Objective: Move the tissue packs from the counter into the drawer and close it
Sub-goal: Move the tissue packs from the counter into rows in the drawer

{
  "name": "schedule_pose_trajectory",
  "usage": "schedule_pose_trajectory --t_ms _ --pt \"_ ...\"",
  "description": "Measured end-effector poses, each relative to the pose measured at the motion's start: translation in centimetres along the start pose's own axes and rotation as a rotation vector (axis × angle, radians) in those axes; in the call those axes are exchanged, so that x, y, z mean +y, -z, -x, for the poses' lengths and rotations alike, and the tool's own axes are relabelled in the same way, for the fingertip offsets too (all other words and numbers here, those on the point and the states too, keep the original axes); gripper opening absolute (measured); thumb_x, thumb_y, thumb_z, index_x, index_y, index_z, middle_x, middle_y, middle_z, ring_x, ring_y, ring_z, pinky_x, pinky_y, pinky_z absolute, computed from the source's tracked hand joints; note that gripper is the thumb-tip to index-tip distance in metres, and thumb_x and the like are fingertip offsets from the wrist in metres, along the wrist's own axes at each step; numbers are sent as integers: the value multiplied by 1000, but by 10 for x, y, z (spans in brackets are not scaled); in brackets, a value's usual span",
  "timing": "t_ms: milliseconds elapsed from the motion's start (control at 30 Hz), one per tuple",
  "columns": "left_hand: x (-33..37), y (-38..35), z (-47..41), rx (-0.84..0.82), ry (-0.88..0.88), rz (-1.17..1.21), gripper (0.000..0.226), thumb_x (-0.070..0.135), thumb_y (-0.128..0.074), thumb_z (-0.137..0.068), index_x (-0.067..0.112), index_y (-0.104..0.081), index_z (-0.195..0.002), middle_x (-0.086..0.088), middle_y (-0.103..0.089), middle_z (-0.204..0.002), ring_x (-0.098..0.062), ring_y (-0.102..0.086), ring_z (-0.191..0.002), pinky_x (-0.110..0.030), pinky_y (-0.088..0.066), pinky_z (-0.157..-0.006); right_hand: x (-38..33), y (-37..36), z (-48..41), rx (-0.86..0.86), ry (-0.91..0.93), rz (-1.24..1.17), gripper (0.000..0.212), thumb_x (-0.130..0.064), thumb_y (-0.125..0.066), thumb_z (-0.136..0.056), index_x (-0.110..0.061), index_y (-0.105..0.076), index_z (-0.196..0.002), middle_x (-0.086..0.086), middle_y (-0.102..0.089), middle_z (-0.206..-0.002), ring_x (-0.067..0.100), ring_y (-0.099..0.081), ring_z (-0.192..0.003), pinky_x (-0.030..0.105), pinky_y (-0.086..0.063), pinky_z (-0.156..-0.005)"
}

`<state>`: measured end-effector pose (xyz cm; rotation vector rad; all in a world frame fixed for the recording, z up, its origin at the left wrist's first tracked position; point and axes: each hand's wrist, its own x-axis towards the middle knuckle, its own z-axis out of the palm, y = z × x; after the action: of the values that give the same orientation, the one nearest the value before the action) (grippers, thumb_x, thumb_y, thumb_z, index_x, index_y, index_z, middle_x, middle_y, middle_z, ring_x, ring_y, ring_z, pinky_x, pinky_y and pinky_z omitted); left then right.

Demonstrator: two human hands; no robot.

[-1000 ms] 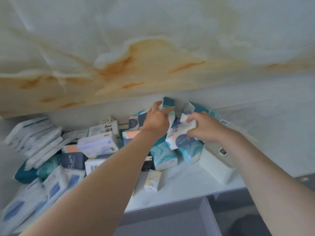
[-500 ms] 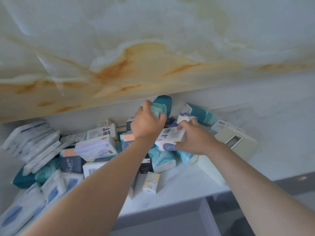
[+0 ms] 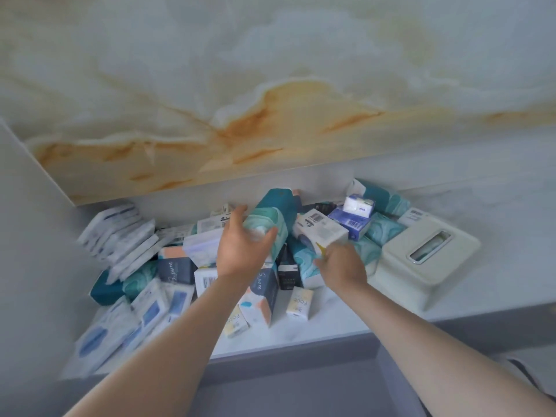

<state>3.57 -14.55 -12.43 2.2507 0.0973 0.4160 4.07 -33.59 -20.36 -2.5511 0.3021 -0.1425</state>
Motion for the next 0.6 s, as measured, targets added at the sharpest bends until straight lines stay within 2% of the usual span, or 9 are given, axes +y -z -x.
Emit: schedule_pose_trajectory --t_ms 67,133,233,300,433,500,600 --pt "-5 -1 3 -37 -8 -19 74 47 -71 -79 31 -35 -142 4 -49 -135 -19 -54 -118 -40 -50 -96 -7 -11 8 -11 -11 44 67 -50 -71 -83 -3 -54 -127 19 -51 -127 33 -54 -112 36 -49 -85" --pt "-9 -3 7 -86 -13 -31 74 40 -70 -80 30 -33 -144 4 -43 -137 -18 -53 -115 -34 -48 -93 -14 -19 15 -47 -62 15 91 -55 -75 -76 -4 -36 -139 16 -45 -130 34 -53 -115 37 -48 -84" --pt "-14 -8 11 -151 -15 -65 75 35 -68 -80 29 -32 -146 3 -40 -132 -18 -53 -109 -31 -48 -88 -16 -27 18 -95 -123 -46 83 -43 -80 -70 -14 -28 -127 11 -46 -122 32 -57 -105 33 -45 -74" --pt "-17 -8 13 -170 -22 -83 75 33 -67 -81 27 -33 -147 2 -39 -129 -18 -52 -107 -32 -49 -90 -16 -25 18 -59 -136 -76 75 -37 -80 -67 -16 -29 -118 11 -45 -120 32 -54 -106 35 -47 -77" --pt "-12 2 17 -104 -50 -29 68 33 -63 -81 31 -35 -143 6 -44 -133 -17 -54 -112 -38 -51 -92 -24 8 14 -20 -153 -127 69 -51 -72 -66 -26 -34 -118 7 -43 -110 32 -46 -112 35 -42 -78" --pt "-4 10 20 -54 -48 27 70 37 -64 -80 34 -32 -142 7 -48 -136 -17 -54 -116 -40 -50 -93 -23 29 13 -17 -113 -111 64 -53 -67 -66 -30 -39 -120 7 -49 -113 31 -45 -115 36 -44 -81" --pt "5 24 31 22 -75 70 68 43 -66 -78 36 -32 -137 6 -55 -127 -19 -55 -116 -41 -51 -90 -14 56 24 -12 -21 -86 61 -50 -68 -67 -34 -45 -121 5 -55 -118 30 -45 -119 37 -45 -85"
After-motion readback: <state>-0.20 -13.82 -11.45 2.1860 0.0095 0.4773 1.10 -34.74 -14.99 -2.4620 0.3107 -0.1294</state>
